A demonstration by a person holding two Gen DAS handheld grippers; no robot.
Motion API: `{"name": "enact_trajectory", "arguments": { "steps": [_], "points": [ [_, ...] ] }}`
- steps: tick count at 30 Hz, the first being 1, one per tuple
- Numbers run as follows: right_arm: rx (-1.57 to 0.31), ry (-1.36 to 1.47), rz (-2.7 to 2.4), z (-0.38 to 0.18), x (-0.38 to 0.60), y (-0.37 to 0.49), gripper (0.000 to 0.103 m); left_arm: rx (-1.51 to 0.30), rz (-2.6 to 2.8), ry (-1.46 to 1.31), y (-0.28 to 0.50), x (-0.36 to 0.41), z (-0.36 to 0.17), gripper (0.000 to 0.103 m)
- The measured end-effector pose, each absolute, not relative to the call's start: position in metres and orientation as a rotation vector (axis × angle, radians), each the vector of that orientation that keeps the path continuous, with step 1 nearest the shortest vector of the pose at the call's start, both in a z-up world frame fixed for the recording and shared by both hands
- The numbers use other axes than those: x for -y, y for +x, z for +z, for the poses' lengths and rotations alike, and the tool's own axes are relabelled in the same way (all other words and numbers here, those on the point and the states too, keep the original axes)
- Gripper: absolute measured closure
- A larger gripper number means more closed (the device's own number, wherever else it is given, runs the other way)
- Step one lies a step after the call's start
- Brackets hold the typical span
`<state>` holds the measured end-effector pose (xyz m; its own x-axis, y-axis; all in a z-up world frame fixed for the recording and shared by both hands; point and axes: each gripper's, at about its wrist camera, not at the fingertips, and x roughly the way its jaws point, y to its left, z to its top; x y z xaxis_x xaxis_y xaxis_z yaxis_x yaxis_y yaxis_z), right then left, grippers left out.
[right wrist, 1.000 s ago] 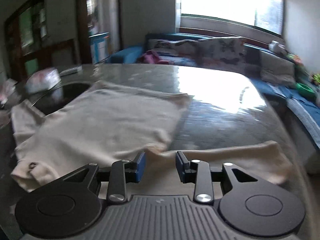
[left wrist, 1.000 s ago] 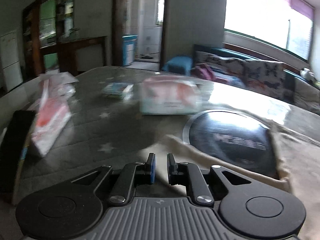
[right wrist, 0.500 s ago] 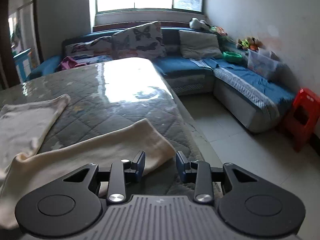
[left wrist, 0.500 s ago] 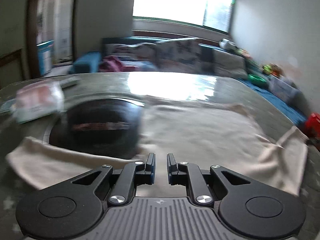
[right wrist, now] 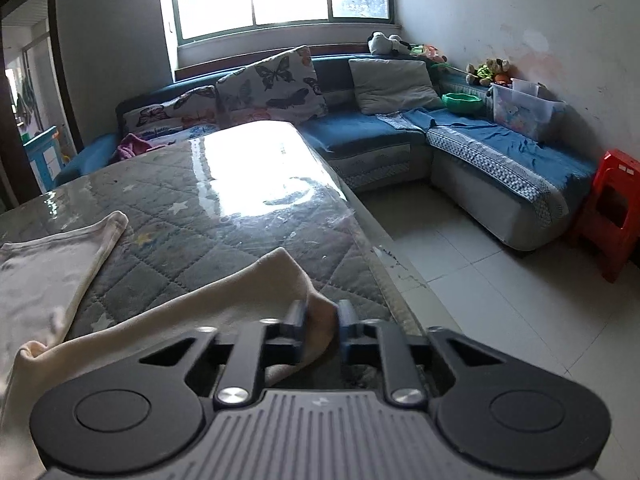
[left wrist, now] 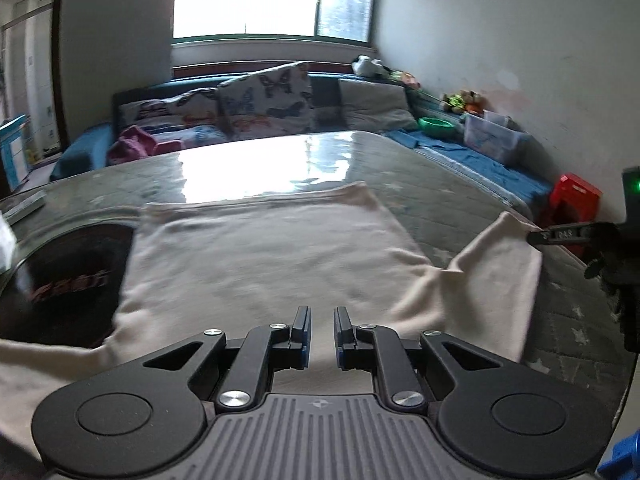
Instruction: Fold clothes
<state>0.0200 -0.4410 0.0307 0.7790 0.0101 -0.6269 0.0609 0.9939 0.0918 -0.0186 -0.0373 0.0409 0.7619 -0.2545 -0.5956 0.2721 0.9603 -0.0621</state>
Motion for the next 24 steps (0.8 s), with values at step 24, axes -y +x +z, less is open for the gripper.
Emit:
{"name": "enact_trajectory", "arguments": {
  "steps": [24],
  "points": [
    [-0.559, 0.174, -0.075, 0.058, 0.468, -0.055, 0.096, -0.686, -0.537, 0.01, 0.026, 0.118, 0.01, 0.086]
  ]
}}
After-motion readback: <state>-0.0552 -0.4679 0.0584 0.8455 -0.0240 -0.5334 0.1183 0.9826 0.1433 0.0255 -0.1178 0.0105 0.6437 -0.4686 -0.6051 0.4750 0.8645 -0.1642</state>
